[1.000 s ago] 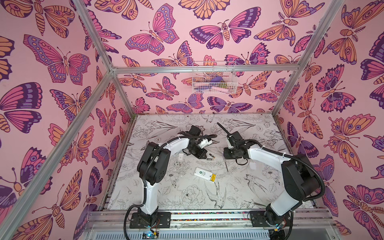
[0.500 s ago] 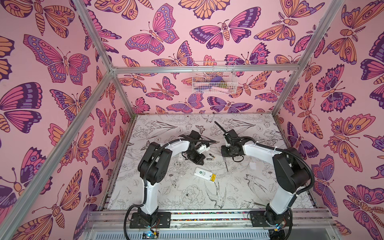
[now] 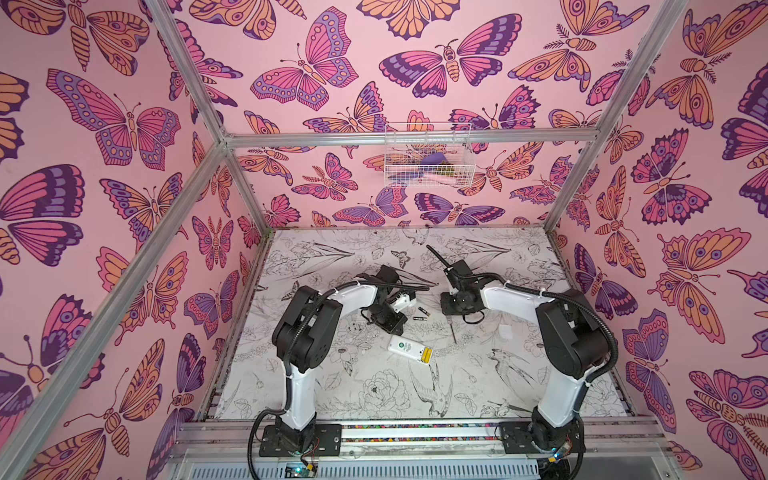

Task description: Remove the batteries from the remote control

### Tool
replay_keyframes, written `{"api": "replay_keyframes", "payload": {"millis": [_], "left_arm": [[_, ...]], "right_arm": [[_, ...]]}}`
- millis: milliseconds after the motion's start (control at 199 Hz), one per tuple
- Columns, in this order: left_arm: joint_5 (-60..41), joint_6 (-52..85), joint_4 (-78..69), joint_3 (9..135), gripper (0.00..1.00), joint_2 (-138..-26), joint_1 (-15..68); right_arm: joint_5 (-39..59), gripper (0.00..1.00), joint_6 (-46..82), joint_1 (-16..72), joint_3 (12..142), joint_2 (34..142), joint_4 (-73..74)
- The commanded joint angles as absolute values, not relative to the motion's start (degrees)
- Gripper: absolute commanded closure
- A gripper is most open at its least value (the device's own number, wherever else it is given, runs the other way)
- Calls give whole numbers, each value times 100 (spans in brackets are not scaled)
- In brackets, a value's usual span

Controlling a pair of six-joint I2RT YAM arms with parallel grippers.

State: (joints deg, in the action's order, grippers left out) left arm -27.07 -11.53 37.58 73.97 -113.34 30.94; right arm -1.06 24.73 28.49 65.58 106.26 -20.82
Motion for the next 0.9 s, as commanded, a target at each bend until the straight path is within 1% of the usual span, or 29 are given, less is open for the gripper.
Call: {"api": "replay_keyframes", "payload": {"millis": [0, 391, 562, 727, 807, 897], "left_arm": [[-2654, -1211, 3783, 7232, 100, -11049, 3111], [-2635, -1214, 3472, 6759, 100, -10741, 3111], [-2534, -1212, 3417, 6766, 100, -10586, 3110], [-2390, -1196, 3556, 7253, 82, -10444, 2944], [-2390, -1210, 3586, 7614, 75, -10414, 2806], [-2428, -1407, 3541, 8040, 64, -10454, 2743]], "right_arm": [[-182, 63, 2571, 2845, 6654, 10701, -2120], [-271, 64, 2607, 2839, 6656, 10855, -2092], [-237, 72, 2664, 2846, 6601, 10885, -2039], [-328, 89, 2714, 2845, 6588, 10772, -2086], [-373, 92, 2692, 2839, 6687, 10649, -2227], [-535, 93, 2704, 2822, 6776, 10362, -2309]]}}
